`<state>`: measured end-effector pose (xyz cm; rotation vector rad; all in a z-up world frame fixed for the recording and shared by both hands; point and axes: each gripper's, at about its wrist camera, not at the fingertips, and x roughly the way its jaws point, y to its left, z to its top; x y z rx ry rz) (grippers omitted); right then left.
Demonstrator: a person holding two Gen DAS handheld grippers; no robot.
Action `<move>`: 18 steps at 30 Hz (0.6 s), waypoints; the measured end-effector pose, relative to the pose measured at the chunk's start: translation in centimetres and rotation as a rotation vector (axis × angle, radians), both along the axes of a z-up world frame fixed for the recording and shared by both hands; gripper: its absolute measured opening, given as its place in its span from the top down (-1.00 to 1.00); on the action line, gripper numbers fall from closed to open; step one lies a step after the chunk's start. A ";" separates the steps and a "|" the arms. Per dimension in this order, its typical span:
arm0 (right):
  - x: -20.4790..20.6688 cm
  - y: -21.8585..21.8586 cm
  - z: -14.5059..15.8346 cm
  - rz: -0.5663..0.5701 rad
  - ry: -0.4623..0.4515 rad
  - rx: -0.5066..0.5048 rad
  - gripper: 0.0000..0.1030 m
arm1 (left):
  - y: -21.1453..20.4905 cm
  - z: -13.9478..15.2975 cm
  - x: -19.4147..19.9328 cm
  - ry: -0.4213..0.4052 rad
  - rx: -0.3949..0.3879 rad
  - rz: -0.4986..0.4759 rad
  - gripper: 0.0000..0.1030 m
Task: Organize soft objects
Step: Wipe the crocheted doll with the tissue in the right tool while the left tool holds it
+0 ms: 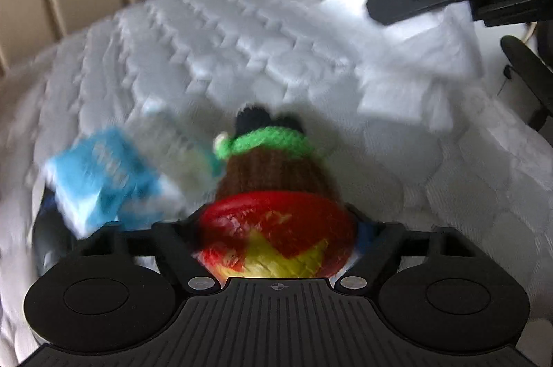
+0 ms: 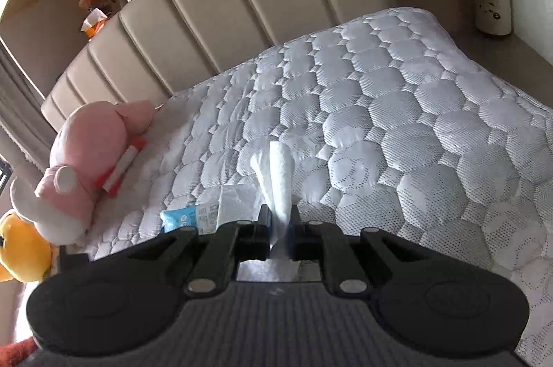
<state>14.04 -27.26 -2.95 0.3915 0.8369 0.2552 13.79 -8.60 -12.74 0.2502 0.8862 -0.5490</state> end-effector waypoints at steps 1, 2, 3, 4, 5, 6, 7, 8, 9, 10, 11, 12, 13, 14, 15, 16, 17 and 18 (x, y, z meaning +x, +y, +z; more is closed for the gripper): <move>0.0 0.2 -0.1 0.008 0.001 -0.007 0.81 | 0.7 0.2 -0.3 0.009 -0.013 -0.009 -0.59; -0.2 0.8 0.0 0.027 -0.003 -0.016 0.81 | 1.5 0.4 -0.7 0.015 -0.016 -0.020 -0.59; -0.4 1.4 0.0 0.045 -0.008 -0.026 0.81 | 2.6 0.6 -1.0 0.018 -0.007 -0.029 -0.59; -0.6 2.0 0.1 0.066 -0.013 -0.032 0.81 | 3.4 0.8 -1.5 0.019 0.000 -0.031 -0.59; -0.8 2.8 0.3 0.092 -0.019 -0.029 0.81 | 4.2 1.1 -2.0 0.021 0.007 -0.033 -0.60; -1.0 3.7 0.6 0.121 -0.019 -0.010 0.80 | 5.0 1.3 -2.4 0.023 0.013 -0.034 -0.65; -1.2 4.6 0.8 0.152 -0.012 0.015 0.81 | 5.7 1.6 -2.8 0.036 0.012 -0.018 -0.68; -1.2 5.6 0.6 0.188 0.002 0.043 0.81 | 6.3 1.9 -3.0 0.046 0.005 0.002 -0.73; -1.2 6.8 0.3 0.230 0.021 0.064 0.81 | 6.8 2.2 -3.2 0.058 -0.002 0.022 -0.83; -1.2 8.2 -0.4 0.283 0.049 0.077 0.81 | 7.2 2.7 -3.2 0.078 -0.012 0.040 -0.84; -1.3 9.8 -1.2 0.335 0.082 0.072 0.80 | 7.6 3.0 -3.2 0.099 -0.016 0.059 -0.85; -1.3 11.2 -2.1 0.375 0.109 0.037 0.80 | 8.1 3.4 -3.2 0.130 -0.015 0.082 -0.91; -1.4 12.3 -2.8 0.395 0.117 -0.024 0.80 | 8.5 3.5 -3.2 0.168 -0.013 0.111 -0.92; -1.4 12.9 -3.3 0.399 0.113 -0.089 0.80 | 9.0 3.5 -3.3 0.196 -0.026 0.137 -0.92; -1.3 13.1 -3.7 0.395 0.109 -0.131 0.79 | 9.6 3.3 -3.5 0.217 -0.052 0.153 -0.92; -1.0 12.8 -3.8 0.382 0.109 -0.140 0.79 | 10.3 3.1 -3.7 0.229 -0.089 0.163 -0.93; -0.7 12.4 -3.9 0.366 0.114 -0.146 0.79 | 10.9 2.9 -3.8 0.235 -0.121 0.171 -0.93; -0.4 11.8 -4.0 0.336 0.128 -0.147 0.79 | 11.4 2.5 -3.7 0.247 -0.153 0.186 -0.93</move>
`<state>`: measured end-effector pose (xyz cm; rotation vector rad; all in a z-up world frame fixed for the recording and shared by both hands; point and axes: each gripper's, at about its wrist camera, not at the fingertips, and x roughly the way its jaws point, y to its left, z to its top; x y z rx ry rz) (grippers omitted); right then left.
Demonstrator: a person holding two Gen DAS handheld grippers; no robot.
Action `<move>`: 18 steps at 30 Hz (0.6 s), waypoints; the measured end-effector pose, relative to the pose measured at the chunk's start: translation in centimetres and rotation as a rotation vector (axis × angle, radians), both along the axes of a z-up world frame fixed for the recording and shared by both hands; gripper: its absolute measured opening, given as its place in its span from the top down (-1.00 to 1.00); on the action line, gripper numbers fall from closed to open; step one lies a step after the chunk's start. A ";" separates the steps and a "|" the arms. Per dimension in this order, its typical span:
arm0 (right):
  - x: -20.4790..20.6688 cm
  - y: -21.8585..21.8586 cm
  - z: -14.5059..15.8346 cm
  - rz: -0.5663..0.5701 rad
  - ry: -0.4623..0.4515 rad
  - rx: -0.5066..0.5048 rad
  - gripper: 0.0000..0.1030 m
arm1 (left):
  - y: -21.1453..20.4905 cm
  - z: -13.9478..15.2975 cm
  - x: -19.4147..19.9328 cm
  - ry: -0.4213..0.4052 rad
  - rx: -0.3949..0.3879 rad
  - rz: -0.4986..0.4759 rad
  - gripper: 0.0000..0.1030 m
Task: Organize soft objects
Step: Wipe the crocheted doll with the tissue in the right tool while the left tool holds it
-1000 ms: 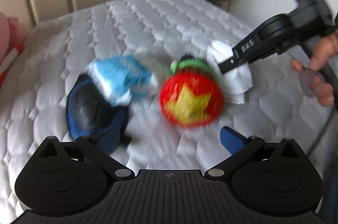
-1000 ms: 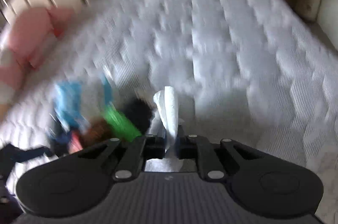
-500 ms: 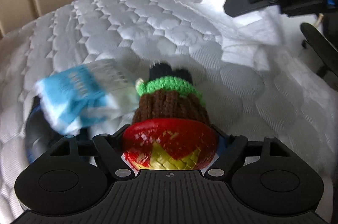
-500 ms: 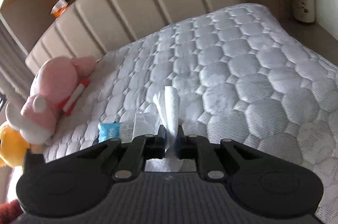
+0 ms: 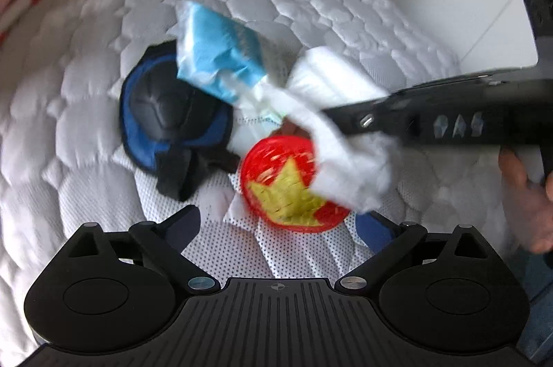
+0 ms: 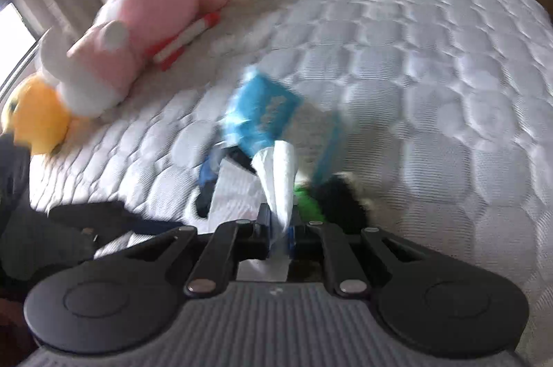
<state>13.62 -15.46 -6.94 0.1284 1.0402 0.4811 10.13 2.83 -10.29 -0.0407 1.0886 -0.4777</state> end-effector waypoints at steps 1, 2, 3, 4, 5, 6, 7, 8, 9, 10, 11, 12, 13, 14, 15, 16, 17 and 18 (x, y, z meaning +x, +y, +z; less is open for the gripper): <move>0.3 -0.6 -0.3 -0.031 0.012 -0.011 0.79 | 0.5 -0.4 0.1 0.012 -0.030 0.017 -0.93; 0.7 -1.2 -0.6 -0.054 0.021 -0.027 0.79 | 0.8 -0.7 0.4 0.031 -0.058 0.026 -0.93; 1.0 -1.7 -0.9 -0.075 0.029 -0.048 0.79 | 1.0 -1.0 0.8 0.045 -0.088 0.029 -0.93; 1.2 -2.1 -1.2 -0.091 0.031 -0.083 0.79 | 0.8 -1.0 1.1 0.043 -0.096 0.027 -0.93; 1.4 -2.3 -1.6 -0.104 0.032 -0.129 0.79 | 0.7 -1.1 1.3 0.038 -0.102 0.024 -0.93; 1.6 -2.4 -1.9 -0.115 0.029 -0.175 0.79 | 0.3 -0.9 1.3 0.018 -0.093 0.016 -0.94; 1.7 -2.6 -2.1 -0.126 0.024 -0.214 0.79 | -0.1 -0.8 1.4 -0.003 -0.080 0.008 -0.94; 1.5 -2.9 -2.1 -0.135 0.016 -0.224 0.79 | -0.4 -0.6 1.4 -0.028 -0.041 0.016 -0.95; 1.5 -3.2 -1.9 -0.145 0.007 -0.204 0.79 | -0.9 -0.6 1.4 -0.050 -0.004 0.022 -0.95; 1.4 -3.5 -1.6 -0.154 0.000 -0.171 0.79 | -1.4 -0.4 1.2 -0.070 0.027 0.027 -0.95; 1.2 -3.8 -1.0 -0.162 -0.004 -0.104 0.79 | -1.9 -0.3 0.9 -0.082 0.056 0.037 -0.96; 1.0 -4.0 -0.5 -0.159 -0.008 -0.032 0.79 | -2.0 -0.2 0.7 -0.089 0.075 0.043 -0.97; 0.8 -4.0 0.0 -0.144 -0.008 0.039 0.79 | -2.3 -0.1 0.4 -0.097 0.094 0.044 -0.96; 0.7 -4.0 0.4 -0.128 -0.007 0.099 0.79 | -2.5 0.0 0.1 -0.106 0.114 0.045 -0.97; 0.7 -3.6 0.4 -0.106 0.001 0.131 0.79 | -2.8 0.2 -0.2 -0.114 0.139 0.040 -0.97; 0.7 -3.2 0.4 -0.085 0.010 0.152 0.79 | -3.0 0.3 -0.5 -0.121 0.164 0.036 -0.97; 0.7 -2.6 0.0 -0.067 0.023 0.141 0.79 | -3.0 0.6 -0.9 -0.125 0.182 0.030 -0.97; 0.8 -2.2 -0.4 -0.054 0.033 0.113 0.79 | -3.6 0.4 -0.7 -0.126 0.196 0.023 -0.97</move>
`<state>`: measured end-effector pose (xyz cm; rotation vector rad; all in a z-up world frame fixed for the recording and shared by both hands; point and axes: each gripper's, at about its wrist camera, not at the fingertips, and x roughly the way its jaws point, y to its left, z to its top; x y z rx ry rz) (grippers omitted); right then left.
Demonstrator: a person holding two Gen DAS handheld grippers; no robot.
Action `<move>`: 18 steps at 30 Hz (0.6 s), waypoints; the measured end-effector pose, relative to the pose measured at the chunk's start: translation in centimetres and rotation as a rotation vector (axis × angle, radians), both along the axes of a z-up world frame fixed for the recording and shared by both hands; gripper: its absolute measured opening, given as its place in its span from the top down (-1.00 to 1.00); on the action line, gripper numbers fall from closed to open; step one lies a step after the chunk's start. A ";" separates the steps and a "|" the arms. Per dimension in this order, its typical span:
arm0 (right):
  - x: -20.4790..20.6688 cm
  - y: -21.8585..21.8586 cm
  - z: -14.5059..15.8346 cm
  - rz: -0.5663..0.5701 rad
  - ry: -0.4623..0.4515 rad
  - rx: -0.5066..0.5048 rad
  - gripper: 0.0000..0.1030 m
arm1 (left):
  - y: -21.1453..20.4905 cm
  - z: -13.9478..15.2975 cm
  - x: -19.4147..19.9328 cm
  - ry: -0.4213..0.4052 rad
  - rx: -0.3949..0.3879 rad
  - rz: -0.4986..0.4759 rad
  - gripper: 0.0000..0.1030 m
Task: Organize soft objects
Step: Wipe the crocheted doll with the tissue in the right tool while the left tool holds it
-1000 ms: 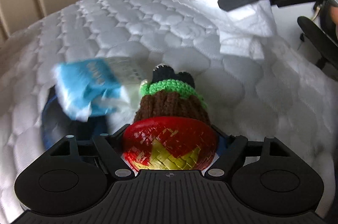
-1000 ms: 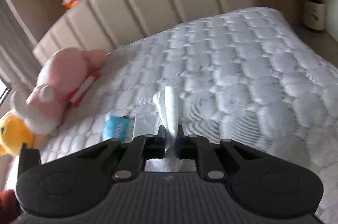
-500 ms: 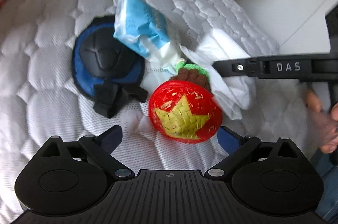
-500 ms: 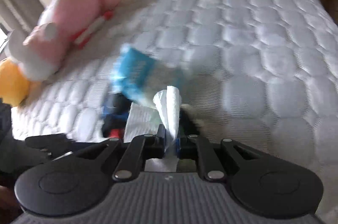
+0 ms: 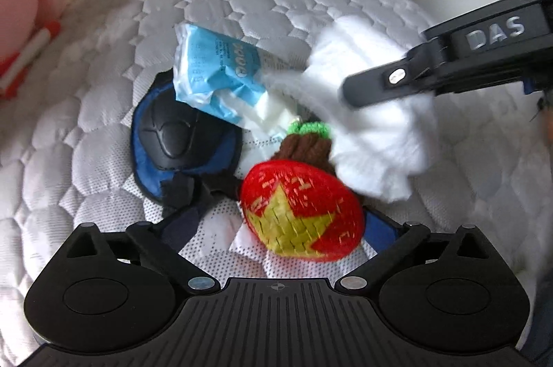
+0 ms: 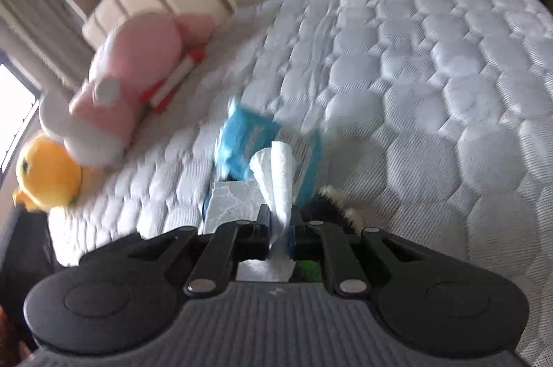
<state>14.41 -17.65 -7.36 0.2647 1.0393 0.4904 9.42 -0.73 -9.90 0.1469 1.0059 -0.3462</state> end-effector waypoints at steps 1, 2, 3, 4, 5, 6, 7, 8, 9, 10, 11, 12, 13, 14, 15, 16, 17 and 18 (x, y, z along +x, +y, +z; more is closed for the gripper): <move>0.1 0.4 -0.4 0.011 0.009 -0.026 0.79 | -0.5 -0.2 0.2 0.001 0.012 -0.006 -0.97; 0.1 0.5 -0.9 0.014 0.015 -0.048 0.79 | -0.2 -0.2 0.0 0.009 0.008 -0.004 -0.97; 0.2 0.5 -1.2 0.015 0.022 -0.062 0.77 | 0.1 -0.2 -0.3 0.016 0.005 -0.003 -0.97; 0.2 0.2 -1.4 0.009 0.030 -0.055 0.77 | 0.3 -0.2 -0.5 0.023 0.001 -0.002 -0.97; 0.4 0.0 -1.4 0.001 0.039 -0.046 0.77 | 0.5 -0.2 -0.5 0.031 -0.007 0.001 -0.97; 0.4 -0.2 -1.5 -0.006 0.043 -0.044 0.76 | 0.5 -0.3 -0.4 0.035 -0.012 0.004 -0.97; 0.6 -0.3 -1.6 -0.011 0.042 -0.051 0.74 | 0.5 -0.3 -0.4 0.033 -0.011 0.002 -0.97; 0.6 -0.4 -1.6 -0.014 0.040 -0.059 0.72 | 0.5 -0.2 -0.5 0.031 -0.010 0.001 -0.97; 0.4 -0.3 -1.7 -0.015 0.039 -0.064 0.72 | 0.5 -0.2 -0.5 0.029 -0.009 0.000 -0.97; 0.1 -0.4 -1.6 -0.017 0.041 -0.063 0.72 | 0.5 -0.2 -0.5 0.031 -0.009 0.000 -0.97; 0.1 -0.6 -1.5 -0.022 0.044 -0.062 0.72 | 0.4 -0.3 -0.4 0.034 -0.011 0.000 -0.97; 0.1 -0.7 -1.4 -0.030 0.044 -0.068 0.72 | 0.5 -0.4 -0.3 0.036 -0.012 0.001 -0.97; 0.0 -0.8 -1.3 -0.037 0.043 -0.085 0.72 | 0.5 -0.4 -0.2 0.035 -0.012 0.001 -0.97; 0.0 -0.9 -1.3 -0.044 0.044 -0.117 0.72 | 0.6 -0.5 0.0 0.034 -0.011 0.001 -0.97; 0.0 -1.0 -1.3 -0.052 0.045 -0.148 0.72 | 0.6 -0.5 0.0 0.034 -0.012 -0.001 -0.97; 0.1 -1.1 -1.4 -0.062 0.047 -0.185 0.72 | 0.7 -0.6 0.1 0.035 -0.017 -0.004 -0.97; 0.1 -1.3 -1.5 -0.078 0.049 -0.226 0.72 | 0.8 -0.7 0.3 0.042 -0.029 -0.009 -0.97; 0.2 -1.5 -1.4 -0.094 0.044 -0.248 0.72 | 1.2 -0.9 0.5 0.054 -0.064 -0.015 -0.97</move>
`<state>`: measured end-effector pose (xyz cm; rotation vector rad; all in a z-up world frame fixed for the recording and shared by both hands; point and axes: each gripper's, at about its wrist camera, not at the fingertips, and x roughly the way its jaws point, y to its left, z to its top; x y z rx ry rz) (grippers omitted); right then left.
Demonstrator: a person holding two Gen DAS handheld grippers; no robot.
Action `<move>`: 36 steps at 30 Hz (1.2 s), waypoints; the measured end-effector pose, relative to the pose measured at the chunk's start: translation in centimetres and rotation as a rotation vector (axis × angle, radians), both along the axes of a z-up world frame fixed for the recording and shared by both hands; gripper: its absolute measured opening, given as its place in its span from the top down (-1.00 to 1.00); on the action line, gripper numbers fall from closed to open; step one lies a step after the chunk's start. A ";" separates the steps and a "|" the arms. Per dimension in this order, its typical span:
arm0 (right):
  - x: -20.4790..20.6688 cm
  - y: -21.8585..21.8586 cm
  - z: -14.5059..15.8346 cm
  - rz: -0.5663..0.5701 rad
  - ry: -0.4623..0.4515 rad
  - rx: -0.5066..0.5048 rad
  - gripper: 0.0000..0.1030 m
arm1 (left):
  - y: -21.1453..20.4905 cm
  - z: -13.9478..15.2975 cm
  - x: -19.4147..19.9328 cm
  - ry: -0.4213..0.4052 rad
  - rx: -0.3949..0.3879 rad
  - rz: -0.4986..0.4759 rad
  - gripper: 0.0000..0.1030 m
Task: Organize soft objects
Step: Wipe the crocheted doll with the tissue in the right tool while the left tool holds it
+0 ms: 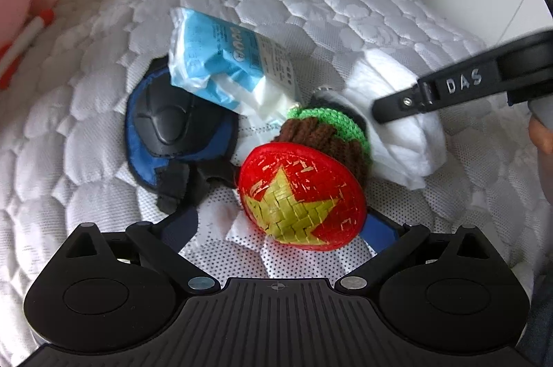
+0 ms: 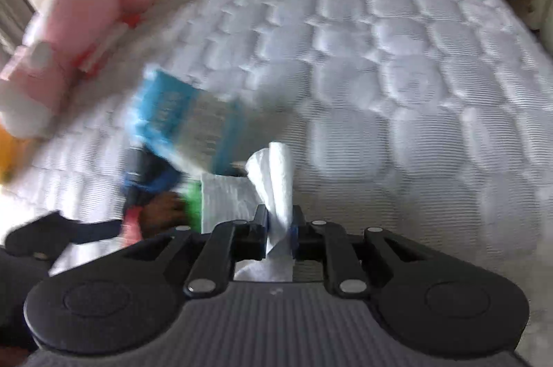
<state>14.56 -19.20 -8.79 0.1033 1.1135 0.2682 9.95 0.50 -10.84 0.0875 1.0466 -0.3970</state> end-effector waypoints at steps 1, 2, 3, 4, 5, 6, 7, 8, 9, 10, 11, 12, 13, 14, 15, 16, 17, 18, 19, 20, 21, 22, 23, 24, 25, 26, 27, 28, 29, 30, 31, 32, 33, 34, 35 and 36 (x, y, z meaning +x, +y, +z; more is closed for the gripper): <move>0.0 -0.3 0.2 -0.016 -0.008 -0.012 0.72 | 0.4 -0.3 0.3 0.013 -0.036 -0.004 -0.97; 0.0 -0.7 0.6 -0.033 -0.021 0.004 0.72 | 0.9 -0.6 0.6 0.031 -0.093 -0.001 -0.97; 0.0 -1.1 1.1 -0.045 -0.033 0.032 0.72 | 1.5 -1.1 1.1 0.056 -0.164 0.015 -0.97; -0.1 -1.4 1.6 -0.054 -0.048 0.057 0.72 | 1.8 -1.4 1.6 0.068 -0.212 0.033 -0.97; -0.3 -1.5 2.2 -0.056 -0.068 0.078 0.72 | 1.9 -1.7 2.1 0.072 -0.243 0.045 -0.97; -0.5 -1.6 2.8 -0.056 -0.089 0.093 0.72 | 1.7 -1.8 2.4 0.062 -0.254 0.044 -0.96; -0.7 -1.6 3.2 -0.052 -0.108 0.098 0.72 | 1.4 -1.8 2.4 0.035 -0.244 0.024 -0.96; -1.0 -1.6 3.5 -0.047 -0.123 0.101 0.72 | 1.0 -1.9 2.5 0.007 -0.232 0.003 -0.92; -1.1 -1.7 3.7 -0.043 -0.130 0.107 0.72 | 0.4 -1.8 2.3 -0.034 -0.203 -0.021 -0.57; -1.2 -1.9 3.8 -0.043 -0.135 0.113 0.72 | -0.2 -1.7 2.0 -0.073 -0.158 -0.050 -0.54; -1.2 -2.0 3.9 -0.049 -0.139 0.114 0.72 | -0.6 -1.5 1.7 -0.107 -0.127 -0.078 -0.53; -1.2 -2.1 4.0 -0.054 -0.144 0.112 0.72 | -1.0 -1.2 1.2 -0.161 -0.083 -0.116 -0.52; -1.2 -2.3 4.0 -0.060 -0.153 0.104 0.72 | -1.8 -0.7 0.3 -0.264 0.011 -0.176 -0.52; -1.1 -2.3 4.1 -0.064 -0.166 0.092 0.72 | -2.7 -0.5 -0.7 -0.377 0.119 -0.228 -0.52; -1.1 -2.2 4.2 -0.066 -0.181 0.079 0.73 | -3.6 -0.7 -2.0 -0.507 0.244 -0.293 -0.52; -1.2 -2.1 4.4 -0.066 -0.202 0.075 0.73 | -4.4 -0.9 -3.3 -0.630 0.363 -0.355 -0.52; -1.3 -2.0 4.6 -0.058 -0.220 0.091 0.73 | -4.8 -1.3 -4.0 -0.685 0.410 -0.389 -0.53; -1.4 -1.8 4.9 -0.039 -0.233 0.129 0.73 | -5.2 -1.6 -4.8 -0.733 0.452 -0.421 -0.53; -1.5 -1.5 5.1 -0.012 -0.236 0.184 0.73 | -5.5 -1.9 -5.1 -0.719 0.446 -0.444 -0.54; -1.6 -1.1 5.1 0.012 -0.228 0.235 0.73 | -5.7 -2.1 -5.3 -0.691 0.430 -0.466 -0.54; -1.5 -0.6 5.0 0.044 -0.206 0.285 0.73 | -6.0 -2.5 -5.6 -0.665 0.420 -0.491 -0.55; -1.4 0.1 4.7 0.076 -0.173 0.319 0.73 | -6.2 -2.8 -5.9 -0.661 0.425 -0.503 -0.55; -1.3 0.8 4.1 0.100 -0.140 0.321 0.73 | -6.4 -3.0 -6.2 -0.656 0.430 -0.514 -0.56; -1.2 1.4 3.6 0.118 -0.115 0.292 0.73 | -6.5 -3.1 -6.3 -0.648 0.430 -0.514 -0.57; -1.2 2.0 3.0 0.131 -0.098 0.243 0.73 | -6.3 -2.9 -6.2 -0.624 0.407 -0.504 -0.59; -1.1 2.3 2.5 0.136 -0.087 0.193 0.73 | -6.2 -2.7 -6.1 -0.599 0.385 -0.493 -0.61; -1.0 2.2 2.2 0.129 -0.081 0.165 0.74 | -6.1 -2.4 -6.0 -0.575 0.361 -0.482 -0.64; -0.9 1.9 2.1 0.109 -0.076 0.163 0.74 | -5.9 -2.2 -5.7 -0.549 0.333 -0.465 -0.67; -0.7 1.4 2.0 0.080 -0.069 0.169 0.73 | -5.7 -1.9 -5.4 -0.526 0.306 -0.445 -0.69; -0.6 1.0 2.0 0.055 -0.064 0.168 0.72 | -5.6 -1.6 -5.2 -0.499 0.277 -0.421 -0.72; -0.5 0.5 2.0 0.031 -0.062 0.161 0.72 | -5.4 -1.3 -5.0 -0.472 0.248 -0.396 -0.74; -0.6 0.1 2.1 0.013 -0.067 0.138 0.72 | -5.3 -1.0 -4.8 -0.446 0.224 -0.372 -0.75; -0.8 -0.3 2.1 0.004 -0.071 0.114 0.72 | -5.2 -0.9 -4.6 -0.422 0.204 -0.349 -0.75; -0.9 -0.6 2.0 -0.004 -0.072 0.095 0.72 | -5.1 -0.7 -4.4 -0.403 0.187 -0.330 -0.76; -0.8 -0.8 2.0 -0.009 -0.066 0.092 0.72 | -5.0 -0.5 -4.2 -0.383 0.170 -0.311 -0.76; -0.8 -0.9 1.9 -0.013 -0.061 0.094 0.72 | -4.8 -0.4 -4.1 -0.369 0.150 -0.297 -0.76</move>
